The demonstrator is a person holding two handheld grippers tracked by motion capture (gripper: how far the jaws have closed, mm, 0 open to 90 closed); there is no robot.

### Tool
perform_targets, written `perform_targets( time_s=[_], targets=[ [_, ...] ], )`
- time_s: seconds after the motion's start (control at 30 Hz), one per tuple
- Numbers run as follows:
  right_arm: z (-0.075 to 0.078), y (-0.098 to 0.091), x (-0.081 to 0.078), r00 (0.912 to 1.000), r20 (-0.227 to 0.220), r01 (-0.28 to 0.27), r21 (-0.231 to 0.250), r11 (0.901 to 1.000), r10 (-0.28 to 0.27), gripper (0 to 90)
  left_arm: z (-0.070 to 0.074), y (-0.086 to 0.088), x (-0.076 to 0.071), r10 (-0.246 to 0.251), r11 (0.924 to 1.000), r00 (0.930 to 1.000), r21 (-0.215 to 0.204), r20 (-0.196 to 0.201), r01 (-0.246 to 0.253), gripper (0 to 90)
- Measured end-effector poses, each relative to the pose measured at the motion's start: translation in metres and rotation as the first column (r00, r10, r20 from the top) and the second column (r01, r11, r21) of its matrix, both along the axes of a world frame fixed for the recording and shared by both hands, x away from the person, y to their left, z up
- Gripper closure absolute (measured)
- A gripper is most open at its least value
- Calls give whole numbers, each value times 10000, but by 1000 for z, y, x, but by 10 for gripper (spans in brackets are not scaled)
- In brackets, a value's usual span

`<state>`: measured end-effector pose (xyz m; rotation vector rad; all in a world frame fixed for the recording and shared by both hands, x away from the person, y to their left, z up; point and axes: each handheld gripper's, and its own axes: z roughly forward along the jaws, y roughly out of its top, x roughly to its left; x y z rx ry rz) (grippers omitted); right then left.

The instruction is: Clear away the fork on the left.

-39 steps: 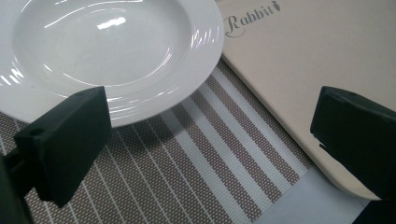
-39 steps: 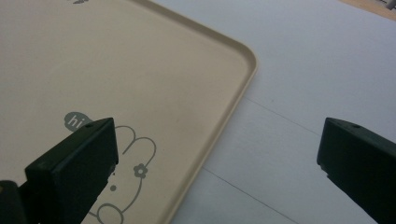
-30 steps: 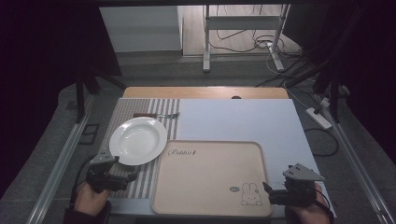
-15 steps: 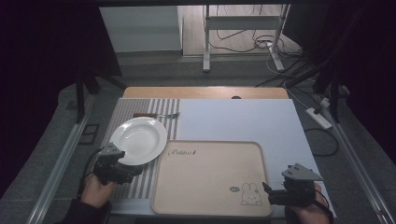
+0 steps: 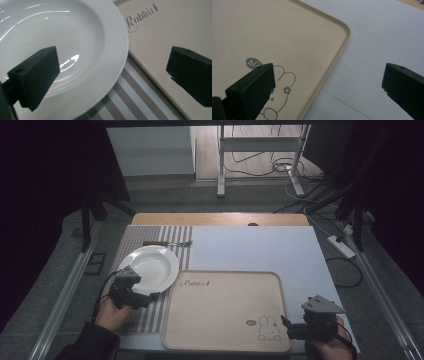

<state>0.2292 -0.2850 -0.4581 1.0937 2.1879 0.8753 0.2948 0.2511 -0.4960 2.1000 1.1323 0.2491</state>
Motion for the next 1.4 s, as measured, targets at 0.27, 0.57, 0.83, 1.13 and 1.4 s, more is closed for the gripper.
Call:
perform_targets(
  time_s=[0.27, 0.57, 0.83, 1.13, 1.4],
  targets=[
    [0, 0, 0, 10000, -24, -20, -19, 10000, 20, 0, -2, -7, 18, -180, 9998, 9998, 81, -127, 181, 0],
    [0, 1, 0, 10000, -34, -41, -36, 10000, 40, 0, -3, -21, 41, -547, 9979, 9982, 333, -260, 556, 0],
    [0, 1, 0, 10000, -54, -76, -68, 9999, 76, 0, -2, -37, 64, -730, 9958, 9968, 531, -321, 746, 5],
    [0, 1, 0, 9999, -60, -110, -98, 9999, 109, 0, -2, -54, 87, -1027, 9911, 9944, 830, -253, 1045, 10],
    [0, 1, 0, 9999, -74, -119, -141, 9998, 118, 0, -2, -72, 110, -1459, 9855, 9891, 849, -197, 1470, 11]
  ],
)
